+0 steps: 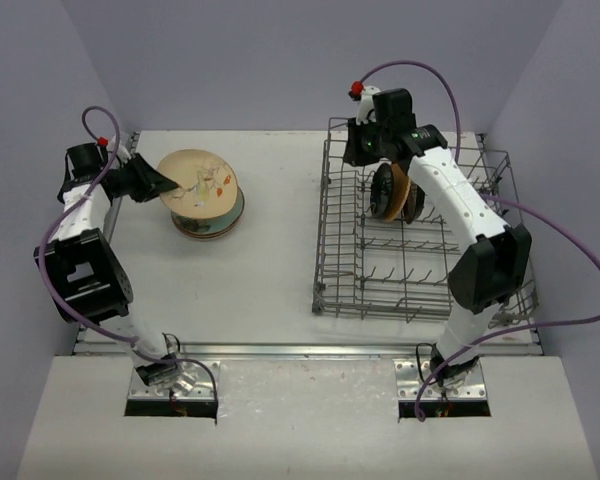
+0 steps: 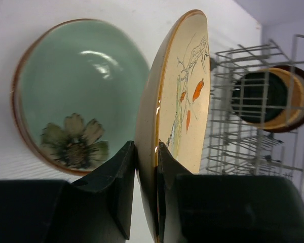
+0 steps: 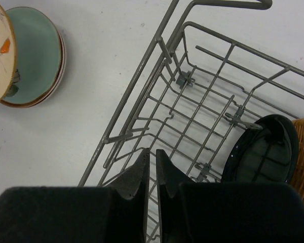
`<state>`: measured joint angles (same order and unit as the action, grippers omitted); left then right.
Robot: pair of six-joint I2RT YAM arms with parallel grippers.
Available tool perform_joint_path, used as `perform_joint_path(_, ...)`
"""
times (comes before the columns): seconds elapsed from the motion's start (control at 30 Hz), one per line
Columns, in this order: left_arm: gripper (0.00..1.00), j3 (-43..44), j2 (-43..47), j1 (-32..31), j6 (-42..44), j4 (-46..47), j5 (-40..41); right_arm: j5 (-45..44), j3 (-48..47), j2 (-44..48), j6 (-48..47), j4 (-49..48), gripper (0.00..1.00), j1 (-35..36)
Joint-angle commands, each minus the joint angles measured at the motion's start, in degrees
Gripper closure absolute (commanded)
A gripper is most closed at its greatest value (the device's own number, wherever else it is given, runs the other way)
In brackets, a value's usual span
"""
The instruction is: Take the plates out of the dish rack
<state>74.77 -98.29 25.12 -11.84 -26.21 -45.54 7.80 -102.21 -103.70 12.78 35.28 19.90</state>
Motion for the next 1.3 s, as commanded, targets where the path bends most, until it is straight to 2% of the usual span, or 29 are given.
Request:
perform_joint_path(0.0,1.0,5.0,-3.3,0.0,1.5,1.0,-0.5,-1.0,-0.3,5.8,-2.0,-1.8,0.87,-0.1)
perform_joint_path(0.3,1.0,6.3,-9.9,0.0,1.6,3.1,-1.3,-1.2,1.8,11.0,-2.7,-1.6,0.81,-0.1)
perform_joint_path(0.5,0.73,6.3,-11.9,-0.1,2.1,3.7,-1.2,-1.1,0.8,12.4,-3.2,-1.0,0.78,-0.3)
perform_joint_path(0.63,0.54,6.1,-12.4,0.0,3.1,3.7,2.3,-1.2,1.0,13.2,-3.6,-0.7,0.77,-0.7)
perform_joint_path(0.7,0.5,5.9,-12.4,-0.1,3.5,3.7,3.9,-1.2,1.2,13.5,-3.8,-0.7,0.77,-0.8)
perform_joint_path(0.83,0.4,5.3,-11.2,-0.4,3.4,3.7,9.8,-1.4,1.8,13.9,-3.8,-0.7,0.76,-1.1)
perform_joint_path(0.87,0.33,5.2,-10.7,-0.9,3.7,3.8,11.4,-1.6,2.0,13.9,-3.8,-0.7,0.76,-1.2)
perform_joint_path(0.93,0.29,4.3,-9.1,-2.1,4.2,4.7,16.0,-1.9,2.2,14.0,-3.7,-0.7,0.76,-1.2)
perform_joint_path(1.0,0.18,3.2,-7.3,-3.1,4.8,5.4,20.2,-2.1,2.2,14.0,-3.8,-0.7,0.76,-1.4)
perform_joint_path(1.07,0.15,2.7,-6.6,-4.6,5.2,5.6,22.8,-2.2,2.2,14.0,-3.9,-0.7,0.76,-1.4)
perform_joint_path(1.27,0.14,2.7,-6.8,-6.5,5.0,5.5,23.4,-3.3,2.5,14.3,-4.2,-0.7,0.75,-1.6)
